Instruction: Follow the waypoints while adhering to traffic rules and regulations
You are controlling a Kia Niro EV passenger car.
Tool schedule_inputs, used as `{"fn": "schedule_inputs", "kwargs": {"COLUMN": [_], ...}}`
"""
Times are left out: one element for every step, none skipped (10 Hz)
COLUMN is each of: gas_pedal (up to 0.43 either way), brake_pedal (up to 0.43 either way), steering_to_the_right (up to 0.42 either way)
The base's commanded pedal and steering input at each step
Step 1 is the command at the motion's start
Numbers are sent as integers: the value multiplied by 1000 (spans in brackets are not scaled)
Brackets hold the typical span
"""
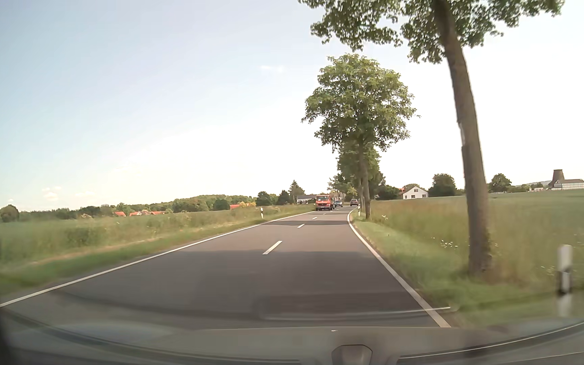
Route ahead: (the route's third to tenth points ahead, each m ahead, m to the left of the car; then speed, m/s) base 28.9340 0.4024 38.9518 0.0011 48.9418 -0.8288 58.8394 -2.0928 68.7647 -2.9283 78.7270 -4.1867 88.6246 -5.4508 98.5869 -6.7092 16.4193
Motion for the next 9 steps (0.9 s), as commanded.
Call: {"fn": "schedule_inputs", "kwargs": {"gas_pedal": [531,531,531,531,531,531,520,520,512], "brake_pedal": [6,6,6,6,6,6,6,6,6], "steering_to_the_right": [12,10,9,9,9,9,9,9,9]}}
